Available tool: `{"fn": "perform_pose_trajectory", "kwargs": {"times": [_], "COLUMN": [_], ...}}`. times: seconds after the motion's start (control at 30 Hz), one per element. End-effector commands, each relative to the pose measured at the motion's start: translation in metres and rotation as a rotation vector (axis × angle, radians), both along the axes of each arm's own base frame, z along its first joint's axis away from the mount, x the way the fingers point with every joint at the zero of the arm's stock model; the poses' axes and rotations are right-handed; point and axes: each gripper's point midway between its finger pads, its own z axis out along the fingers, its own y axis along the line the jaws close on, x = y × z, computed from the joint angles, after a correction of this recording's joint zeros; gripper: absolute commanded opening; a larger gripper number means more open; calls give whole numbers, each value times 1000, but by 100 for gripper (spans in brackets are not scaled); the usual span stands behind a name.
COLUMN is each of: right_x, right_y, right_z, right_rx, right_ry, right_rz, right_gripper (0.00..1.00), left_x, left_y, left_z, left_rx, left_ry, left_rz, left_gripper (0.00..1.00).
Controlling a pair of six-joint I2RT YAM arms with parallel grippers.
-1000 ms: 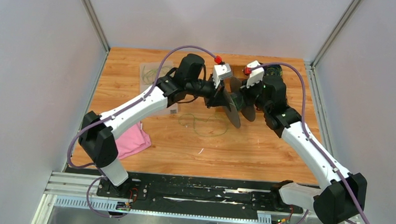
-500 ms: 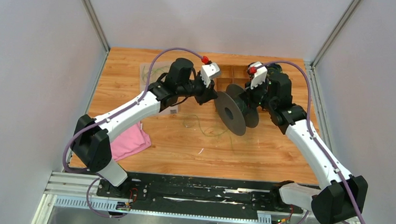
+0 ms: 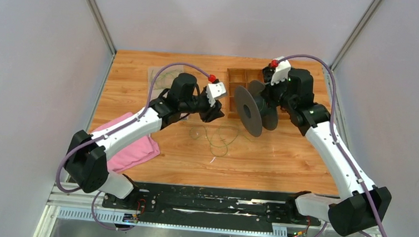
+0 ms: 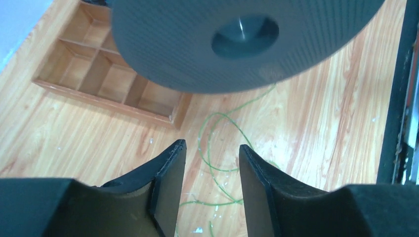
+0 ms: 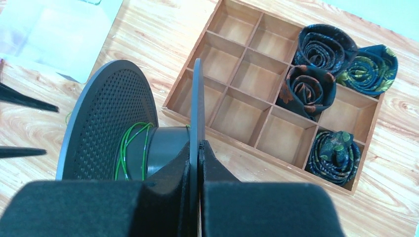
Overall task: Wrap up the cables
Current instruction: Wrap the cable around the cable reel.
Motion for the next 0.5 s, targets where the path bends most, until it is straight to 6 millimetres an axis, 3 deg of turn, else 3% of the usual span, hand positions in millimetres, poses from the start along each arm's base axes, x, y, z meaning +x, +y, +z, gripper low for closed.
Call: {"fn": "perform_pose_trajectory", "kwargs": {"times": [0.0, 0.23, 0.47], "right_x": [0, -12, -25], "right_y": [-6, -15, -13], "right_z": [56, 106, 157], "right_rx": [68, 102, 174], "right_ry": [-99, -145, -167], "right_rz": [-34, -59, -41], "right_gripper": [0, 0, 1], "left_x": [-2, -20, -14], "left_y": [0, -20, -45], "left_z": [-22, -43, -72], "left_rx": [36, -47, -6], "left_ry": [-71, -86, -89], "left_rz": [-82, -237, -324], "left_gripper": [50, 56, 64]}}
